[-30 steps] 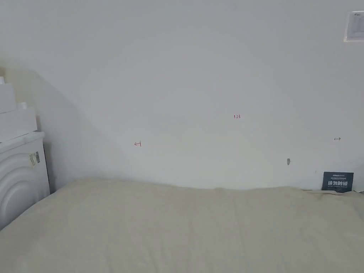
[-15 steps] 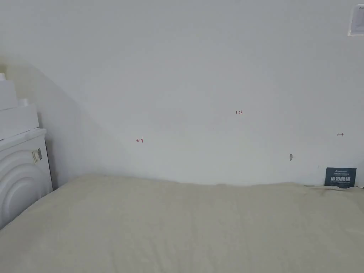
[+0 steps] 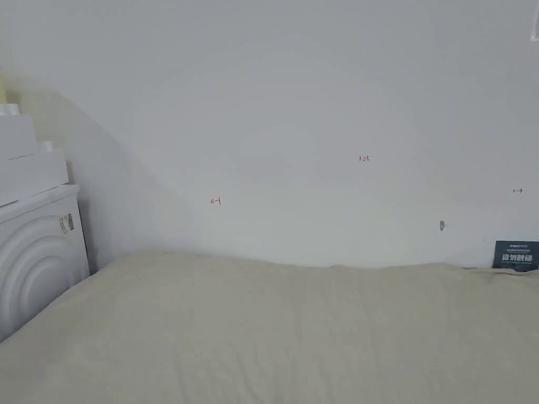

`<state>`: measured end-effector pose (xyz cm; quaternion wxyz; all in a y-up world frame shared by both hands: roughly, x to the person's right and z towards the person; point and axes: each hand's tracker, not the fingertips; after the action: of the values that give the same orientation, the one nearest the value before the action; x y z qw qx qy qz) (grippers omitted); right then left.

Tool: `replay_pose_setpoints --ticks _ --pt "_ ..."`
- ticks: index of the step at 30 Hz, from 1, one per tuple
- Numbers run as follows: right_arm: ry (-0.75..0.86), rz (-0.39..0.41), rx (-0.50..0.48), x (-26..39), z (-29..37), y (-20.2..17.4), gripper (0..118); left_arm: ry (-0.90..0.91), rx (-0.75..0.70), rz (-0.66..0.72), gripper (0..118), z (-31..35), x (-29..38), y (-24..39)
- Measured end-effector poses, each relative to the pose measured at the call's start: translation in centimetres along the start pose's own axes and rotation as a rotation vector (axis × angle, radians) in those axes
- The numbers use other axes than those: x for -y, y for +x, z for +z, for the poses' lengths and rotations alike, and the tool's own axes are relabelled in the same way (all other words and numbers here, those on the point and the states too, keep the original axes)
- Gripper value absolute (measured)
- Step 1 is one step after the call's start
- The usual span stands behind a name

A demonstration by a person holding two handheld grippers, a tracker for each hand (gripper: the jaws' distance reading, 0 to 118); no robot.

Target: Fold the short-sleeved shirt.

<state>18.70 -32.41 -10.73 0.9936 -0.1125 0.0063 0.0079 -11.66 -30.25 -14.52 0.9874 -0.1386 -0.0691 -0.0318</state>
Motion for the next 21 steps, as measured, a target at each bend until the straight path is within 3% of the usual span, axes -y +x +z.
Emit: replay_pose_setpoints --ticks 5,8,11,13,16,19,21 --pt "-0.002 -0.014 0.025 -0.2 0.0 0.1 115 -0.012 0.009 0.012 118 -0.1 0.1 0.0" --pt "-0.102 -0.110 -0.008 -0.6 -0.6 0.7 115 -0.021 0.016 0.021 118 -0.3 0.3 0.0" --pt "-0.097 -0.308 -0.108 -0.9 -0.7 1.5 115 -0.027 0.021 0.025 118 -0.4 0.2 0.0" --pt "-0.129 -0.376 -0.029 -1.6 -0.7 1.2 114 -0.025 0.021 0.026 118 -0.4 0.3 0.0" --pt "-0.160 -0.324 0.089 -2.6 -0.6 0.4 114 -0.029 0.030 0.040 118 -0.4 0.1 0.0" --pt "-0.131 -0.195 0.122 -2.6 -0.8 -0.3 114 -0.029 0.027 0.039 118 -0.4 0.0 0.0" --pt "-0.146 -0.184 0.125 -2.3 -0.9 -0.8 114 -0.030 0.027 0.030 118 -0.4 0.1 0.0"
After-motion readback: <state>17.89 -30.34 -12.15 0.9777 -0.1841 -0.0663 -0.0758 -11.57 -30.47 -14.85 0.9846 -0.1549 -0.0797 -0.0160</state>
